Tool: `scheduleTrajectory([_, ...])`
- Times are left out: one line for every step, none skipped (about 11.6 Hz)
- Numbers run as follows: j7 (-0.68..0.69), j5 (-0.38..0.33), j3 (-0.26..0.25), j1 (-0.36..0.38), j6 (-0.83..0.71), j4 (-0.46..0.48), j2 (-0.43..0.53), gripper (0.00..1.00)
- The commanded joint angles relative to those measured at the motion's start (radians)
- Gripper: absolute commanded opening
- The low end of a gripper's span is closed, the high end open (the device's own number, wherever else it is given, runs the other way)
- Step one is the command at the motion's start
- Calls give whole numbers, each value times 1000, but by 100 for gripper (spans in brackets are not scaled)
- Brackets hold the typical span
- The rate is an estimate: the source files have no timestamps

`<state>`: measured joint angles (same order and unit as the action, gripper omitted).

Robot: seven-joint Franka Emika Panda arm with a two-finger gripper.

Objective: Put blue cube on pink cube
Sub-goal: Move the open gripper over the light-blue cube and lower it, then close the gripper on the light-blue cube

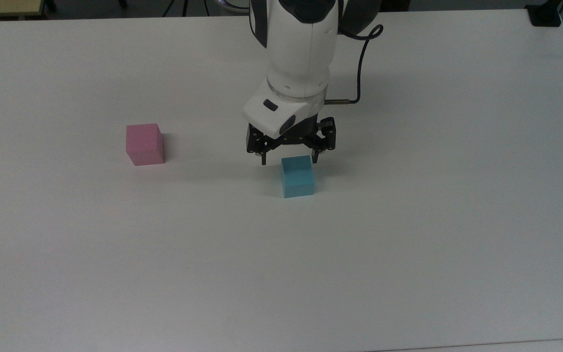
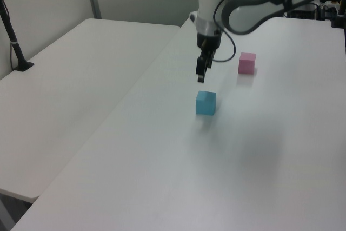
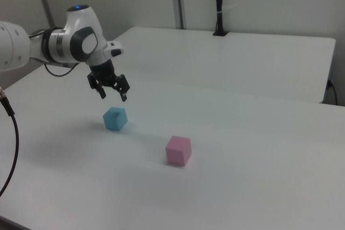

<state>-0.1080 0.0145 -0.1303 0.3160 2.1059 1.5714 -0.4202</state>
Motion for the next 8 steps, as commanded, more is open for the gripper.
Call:
scheduleTrajectory([21,-4,-19,44,34,1,-60,100])
scheduleTrajectory([21,-2,-19,44,37,12,-69,100])
scheduleTrajectory([21,-2,-17,44,37,18,-75,100])
scheduleTrajectory([21,-2,-15,44,37,21,-78,100])
scheduleTrajectory([21,-1,-15,44,37,21,-80,100])
scheduleTrajectory([21,4,-15,44,37,25,-88,100])
scheduleTrajectory([19,10,-15,44,39,27,-95,97])
scheduleTrajectory([19,13,-15,44,39,25,-101,85])
